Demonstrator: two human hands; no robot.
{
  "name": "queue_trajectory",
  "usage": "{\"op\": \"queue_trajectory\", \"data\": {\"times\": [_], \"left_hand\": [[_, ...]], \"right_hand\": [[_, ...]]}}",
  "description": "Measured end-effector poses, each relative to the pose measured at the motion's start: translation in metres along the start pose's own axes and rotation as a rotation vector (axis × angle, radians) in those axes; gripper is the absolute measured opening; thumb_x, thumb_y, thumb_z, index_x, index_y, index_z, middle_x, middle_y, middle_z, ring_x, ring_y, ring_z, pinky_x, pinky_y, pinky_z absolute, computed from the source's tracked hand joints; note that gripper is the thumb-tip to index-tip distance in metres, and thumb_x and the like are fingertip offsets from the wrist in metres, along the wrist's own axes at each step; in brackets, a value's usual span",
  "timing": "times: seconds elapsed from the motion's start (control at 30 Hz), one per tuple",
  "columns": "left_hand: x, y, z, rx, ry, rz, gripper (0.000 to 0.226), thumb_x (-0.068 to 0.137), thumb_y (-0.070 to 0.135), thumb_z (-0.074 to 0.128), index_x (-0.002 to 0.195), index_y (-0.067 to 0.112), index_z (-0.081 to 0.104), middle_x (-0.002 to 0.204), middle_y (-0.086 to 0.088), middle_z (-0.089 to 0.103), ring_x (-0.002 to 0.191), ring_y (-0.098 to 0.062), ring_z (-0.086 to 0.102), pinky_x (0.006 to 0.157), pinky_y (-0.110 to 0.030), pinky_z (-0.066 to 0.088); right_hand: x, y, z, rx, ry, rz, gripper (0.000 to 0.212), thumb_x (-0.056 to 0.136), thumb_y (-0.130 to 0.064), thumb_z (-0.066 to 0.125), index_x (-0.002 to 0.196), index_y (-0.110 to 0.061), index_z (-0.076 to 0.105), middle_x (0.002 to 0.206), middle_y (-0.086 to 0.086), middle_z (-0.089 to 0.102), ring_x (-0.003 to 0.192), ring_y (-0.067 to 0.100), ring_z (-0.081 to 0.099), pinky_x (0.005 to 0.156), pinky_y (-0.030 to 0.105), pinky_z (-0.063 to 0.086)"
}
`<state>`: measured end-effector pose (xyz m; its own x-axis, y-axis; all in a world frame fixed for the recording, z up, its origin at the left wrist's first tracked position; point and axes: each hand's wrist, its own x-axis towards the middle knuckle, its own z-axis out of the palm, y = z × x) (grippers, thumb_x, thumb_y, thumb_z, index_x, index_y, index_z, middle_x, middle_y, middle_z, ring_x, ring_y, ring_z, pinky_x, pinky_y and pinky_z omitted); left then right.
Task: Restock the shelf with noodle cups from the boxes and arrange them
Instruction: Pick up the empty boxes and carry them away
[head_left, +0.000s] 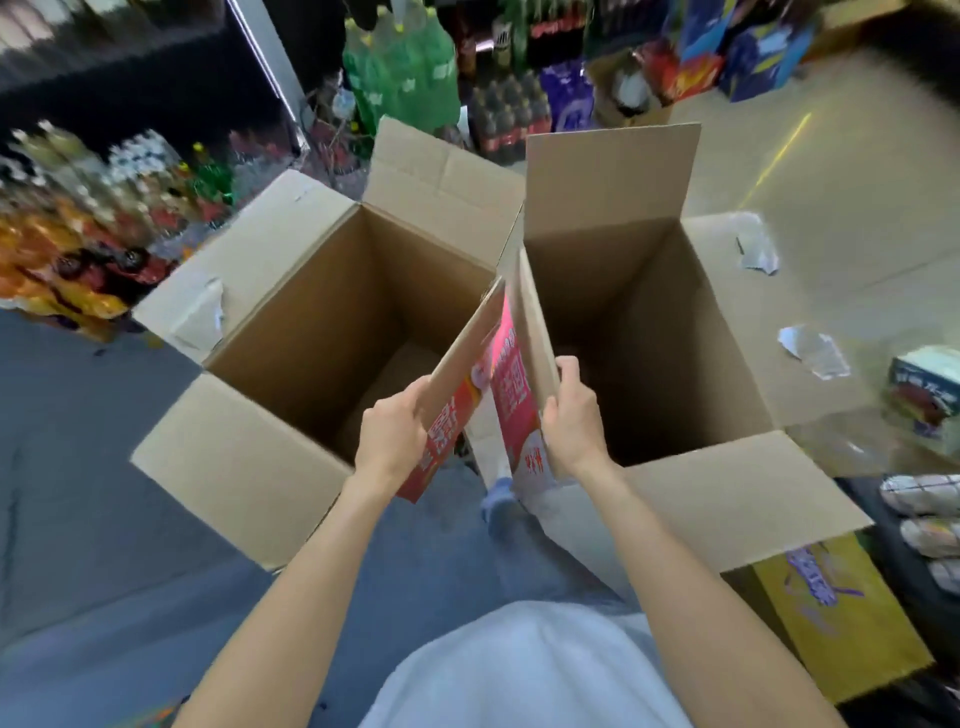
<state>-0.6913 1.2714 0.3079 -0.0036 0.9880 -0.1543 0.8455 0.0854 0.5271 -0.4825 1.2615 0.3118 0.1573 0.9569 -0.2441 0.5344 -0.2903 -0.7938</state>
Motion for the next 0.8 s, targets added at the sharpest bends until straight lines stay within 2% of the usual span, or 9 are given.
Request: {"op": "queue_trajectory", "data": {"times": [0.17,0.27,0.4,0.53,0.67,0.8], "left_hand": [[0.16,0.054,-0.005,-0.041,0.014,0.062,0.045,0.092,0.001,0.049,0.129,0.024,0.058,0.106,-0.002,0.072,0.091,-0.023,0.068,0.08,-0.03,0.054],[0.251,0.094,-0.007,-0.067,-0.01,0.131,0.043,0.093,0.002,0.049,0.129,0.023,0.059,0.106,0.0,0.072,0.09,-0.02,0.068,0.079,-0.026,0.052],[0.37,0.153,0.006,-0.066,-0.104,0.224,0.043,0.096,0.009,0.049,0.134,0.027,0.054,0.108,0.003,0.071,0.083,-0.014,0.066,0.071,-0.023,0.053],[0.492,0.226,0.041,-0.002,-0.182,0.34,0.042,0.097,0.014,0.048,0.135,0.029,0.053,0.108,0.007,0.07,0.078,-0.005,0.06,0.057,-0.006,0.037],[0.598,0.311,0.076,0.004,-0.309,0.429,0.043,0.096,0.012,0.048,0.135,0.03,0.053,0.109,0.005,0.071,0.084,-0.009,0.064,0.061,-0.013,0.042],[0.686,0.402,0.109,0.005,-0.401,0.484,0.046,0.094,0.008,0.049,0.134,0.03,0.054,0.111,0.006,0.07,0.089,-0.012,0.066,0.064,-0.015,0.043]], "right_hand": [[0.147,-0.029,-0.042,-0.02,0.028,0.035,0.029,0.096,-0.005,0.047,0.124,-0.007,0.039,0.113,0.013,0.059,0.095,0.021,0.057,0.072,0.023,0.044],[0.225,-0.035,-0.076,-0.023,0.109,0.082,0.03,0.098,-0.01,0.045,0.127,-0.009,0.038,0.117,0.013,0.058,0.095,0.018,0.056,0.075,0.026,0.049],[0.327,-0.025,-0.119,-0.032,0.218,0.189,0.039,0.101,-0.012,0.04,0.139,-0.013,0.033,0.128,0.013,0.055,0.115,0.027,0.057,0.089,0.038,0.053],[0.432,-0.002,-0.173,-0.086,0.319,0.28,0.043,0.102,-0.015,0.04,0.144,-0.014,0.029,0.127,0.015,0.058,0.11,0.029,0.06,0.088,0.039,0.052],[0.523,0.019,-0.238,-0.169,0.406,0.391,0.043,0.101,-0.016,0.04,0.143,-0.014,0.028,0.121,0.019,0.061,0.103,0.035,0.062,0.086,0.048,0.053],[0.597,0.035,-0.314,-0.207,0.471,0.477,0.043,0.101,-0.015,0.042,0.142,-0.01,0.03,0.117,0.021,0.063,0.101,0.038,0.062,0.082,0.044,0.051]]}}
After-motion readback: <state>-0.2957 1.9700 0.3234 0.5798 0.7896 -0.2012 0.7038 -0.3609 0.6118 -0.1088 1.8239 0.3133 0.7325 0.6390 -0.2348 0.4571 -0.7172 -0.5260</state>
